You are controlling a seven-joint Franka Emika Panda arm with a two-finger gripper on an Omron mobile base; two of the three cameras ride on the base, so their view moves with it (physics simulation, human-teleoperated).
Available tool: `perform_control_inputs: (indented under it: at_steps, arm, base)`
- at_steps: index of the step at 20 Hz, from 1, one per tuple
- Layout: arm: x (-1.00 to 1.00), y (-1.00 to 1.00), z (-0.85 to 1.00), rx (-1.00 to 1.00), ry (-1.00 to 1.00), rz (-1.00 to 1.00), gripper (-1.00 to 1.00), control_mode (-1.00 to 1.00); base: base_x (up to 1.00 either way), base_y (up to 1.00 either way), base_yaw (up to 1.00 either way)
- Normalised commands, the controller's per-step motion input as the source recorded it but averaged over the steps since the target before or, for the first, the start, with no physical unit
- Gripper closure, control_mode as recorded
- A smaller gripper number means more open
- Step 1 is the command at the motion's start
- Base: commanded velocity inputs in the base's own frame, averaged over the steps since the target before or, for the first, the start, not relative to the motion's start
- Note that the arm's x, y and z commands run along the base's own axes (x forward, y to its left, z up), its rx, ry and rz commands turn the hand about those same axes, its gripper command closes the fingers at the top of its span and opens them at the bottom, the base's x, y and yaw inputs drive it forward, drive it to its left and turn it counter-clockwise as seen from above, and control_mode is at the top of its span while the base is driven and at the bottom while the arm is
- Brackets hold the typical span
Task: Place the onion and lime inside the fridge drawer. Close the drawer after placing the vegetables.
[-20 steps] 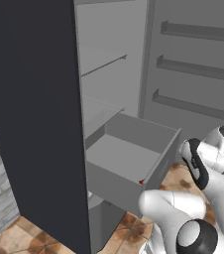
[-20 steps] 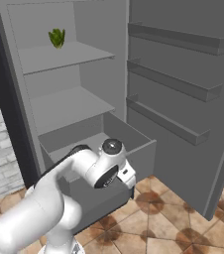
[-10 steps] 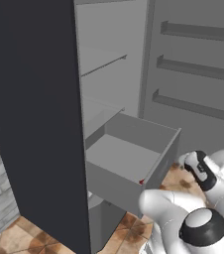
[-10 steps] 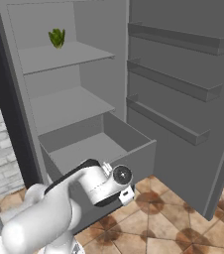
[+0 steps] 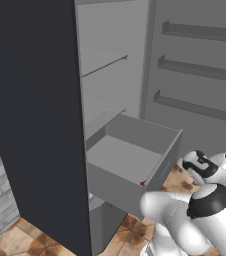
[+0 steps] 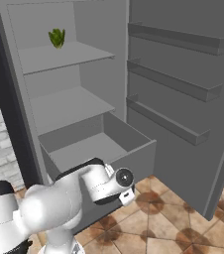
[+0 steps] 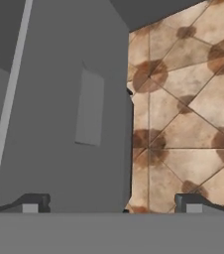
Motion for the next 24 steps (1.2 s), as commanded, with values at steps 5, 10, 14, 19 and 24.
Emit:
perform_control_inputs:
  at_steps: [5,10,14,19,24]
  arm:
    - [0.35,0.21,-0.44,0.03,0.00,0.00,-1.00,-1.00]
    - [0.32,0.18,-0.19,0.10,0.00,0.00,-1.00,-1.00]
    - [0.25,0.24,-0.04,0.11,0.00,0.00,-1.00,-1.00]
    - [0.17,0.26,-0.01,0.09,-0.02,0.00,-1.00,-1.00]
    - [0.19,0.35,-0.03,0.09,-0.02,0.00,-1.00,-1.00]
  base:
    - [0.00,0.00,0.00]
    - [0.00,0.00,0.00]
    - [0.00,0.00,0.00]
    - [0.00,0.00,0.00]
    - [0.00,0.00,0.00]
